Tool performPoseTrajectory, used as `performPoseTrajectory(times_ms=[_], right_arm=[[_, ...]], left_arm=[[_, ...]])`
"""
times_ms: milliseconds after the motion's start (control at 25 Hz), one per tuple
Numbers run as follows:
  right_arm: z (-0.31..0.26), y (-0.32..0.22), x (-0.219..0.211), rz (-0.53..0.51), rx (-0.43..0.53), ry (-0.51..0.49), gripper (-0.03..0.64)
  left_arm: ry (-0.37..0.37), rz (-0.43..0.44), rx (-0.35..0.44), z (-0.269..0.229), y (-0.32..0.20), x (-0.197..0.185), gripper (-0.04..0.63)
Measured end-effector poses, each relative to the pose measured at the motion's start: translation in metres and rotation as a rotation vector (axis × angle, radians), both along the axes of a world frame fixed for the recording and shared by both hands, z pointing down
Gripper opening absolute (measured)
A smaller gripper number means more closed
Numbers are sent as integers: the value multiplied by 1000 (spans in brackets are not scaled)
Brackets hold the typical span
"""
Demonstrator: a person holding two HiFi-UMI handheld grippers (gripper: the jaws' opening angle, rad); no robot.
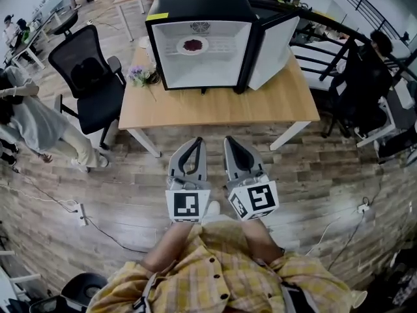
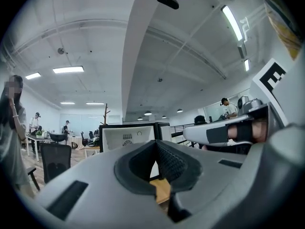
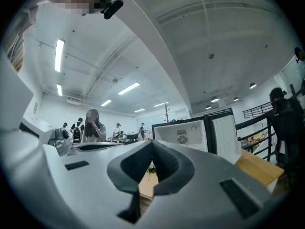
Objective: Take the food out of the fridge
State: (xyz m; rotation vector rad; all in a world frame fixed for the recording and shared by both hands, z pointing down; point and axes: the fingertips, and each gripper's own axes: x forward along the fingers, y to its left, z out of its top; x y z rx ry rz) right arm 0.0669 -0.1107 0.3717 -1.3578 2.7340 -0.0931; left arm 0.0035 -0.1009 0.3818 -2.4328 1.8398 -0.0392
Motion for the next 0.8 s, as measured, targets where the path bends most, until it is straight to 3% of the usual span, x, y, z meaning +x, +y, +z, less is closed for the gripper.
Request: performPoseTrajectory(times_ms=[400,600,800], right_arm=[[29,-40,-13,-74,-49,70,8],[38,-66,-15,-43,-73,69,8],[33,-99,-23,-28,-39,99,8]], left_arm=[[-15,-23,-69,22,-37,-6,6],[-16,2,-73,31,-66,-7,6],[6,7,-53,25,-105,-17,6]])
